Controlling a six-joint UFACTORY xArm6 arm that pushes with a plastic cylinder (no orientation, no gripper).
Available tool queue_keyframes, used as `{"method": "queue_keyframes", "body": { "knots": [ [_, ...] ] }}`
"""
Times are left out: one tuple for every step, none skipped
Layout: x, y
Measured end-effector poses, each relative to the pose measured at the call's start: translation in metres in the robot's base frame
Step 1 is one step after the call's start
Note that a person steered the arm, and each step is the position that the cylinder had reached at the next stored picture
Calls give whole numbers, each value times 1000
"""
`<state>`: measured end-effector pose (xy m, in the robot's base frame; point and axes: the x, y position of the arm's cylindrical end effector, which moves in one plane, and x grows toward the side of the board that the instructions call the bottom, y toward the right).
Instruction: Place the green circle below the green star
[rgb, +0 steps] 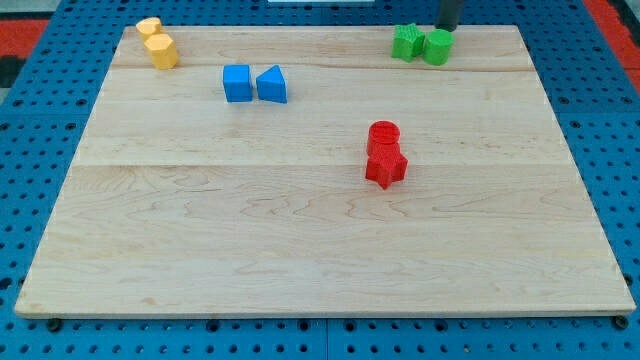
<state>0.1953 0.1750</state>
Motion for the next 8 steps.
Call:
{"method": "queue_keyframes", "body": {
  "knots": [
    [5,35],
    [23,19],
    [30,20],
    [15,32],
    [-4,28],
    [-4,-13],
    [0,-23],
    [20,7]
  ]
}}
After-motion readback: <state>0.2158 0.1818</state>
